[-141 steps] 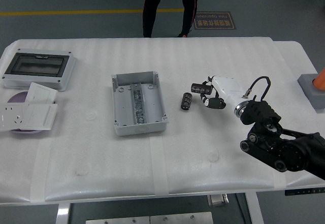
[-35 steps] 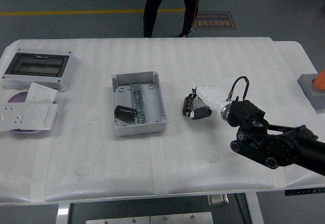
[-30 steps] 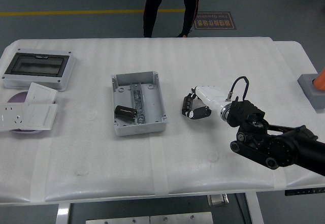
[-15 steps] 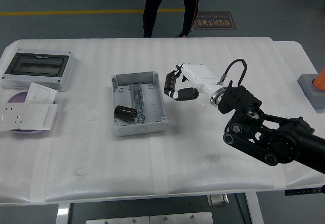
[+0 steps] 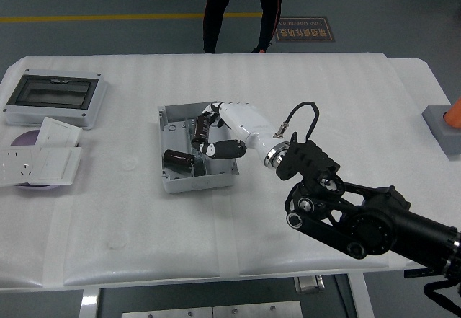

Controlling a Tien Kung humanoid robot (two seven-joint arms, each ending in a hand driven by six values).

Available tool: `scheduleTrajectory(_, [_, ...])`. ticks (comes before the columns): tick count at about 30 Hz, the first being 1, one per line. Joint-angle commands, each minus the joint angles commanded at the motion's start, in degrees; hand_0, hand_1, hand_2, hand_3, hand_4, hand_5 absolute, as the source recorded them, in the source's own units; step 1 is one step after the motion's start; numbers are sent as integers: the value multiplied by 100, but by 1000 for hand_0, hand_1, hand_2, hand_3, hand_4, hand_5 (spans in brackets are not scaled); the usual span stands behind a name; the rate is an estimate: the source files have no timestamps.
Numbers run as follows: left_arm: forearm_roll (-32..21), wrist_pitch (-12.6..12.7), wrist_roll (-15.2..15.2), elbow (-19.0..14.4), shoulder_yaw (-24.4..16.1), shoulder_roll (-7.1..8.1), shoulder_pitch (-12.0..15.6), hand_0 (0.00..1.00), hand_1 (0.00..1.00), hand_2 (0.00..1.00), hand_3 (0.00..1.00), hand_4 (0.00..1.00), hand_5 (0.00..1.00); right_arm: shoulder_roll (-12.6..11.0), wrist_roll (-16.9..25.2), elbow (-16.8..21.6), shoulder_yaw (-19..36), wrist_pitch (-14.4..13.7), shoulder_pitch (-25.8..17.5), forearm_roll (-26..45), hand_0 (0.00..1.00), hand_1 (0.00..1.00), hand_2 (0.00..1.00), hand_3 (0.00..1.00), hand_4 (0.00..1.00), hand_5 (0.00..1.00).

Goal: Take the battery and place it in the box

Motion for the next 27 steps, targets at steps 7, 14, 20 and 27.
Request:
scheduleTrajectory(7, [3,-9,9,1,-10,3,-9,567,655,553,520,494,449,2,-12,-182,-70,-3,13,29,998,998,998,998,982,503])
scheduleTrajectory(14, [-14,-7,-1,4,7,1,-18,567,655,548,520,492,447,-151,97,-248,49,-91,-1,356,998,998,998,998,998,533])
scheduleTrajectory(20, [-37,15,-20,4,19,0,-5,567,655,547,520,488,443,-735,493,-42,773,-491,-87,1059,998,998,998,998,998,545])
scheduleTrajectory(27, [-63,17,5,-4,28,5,42,566,655,546,521,485,437,-1568,968,-87,1799,-508,-270,1825,998,998,998,998,998,578])
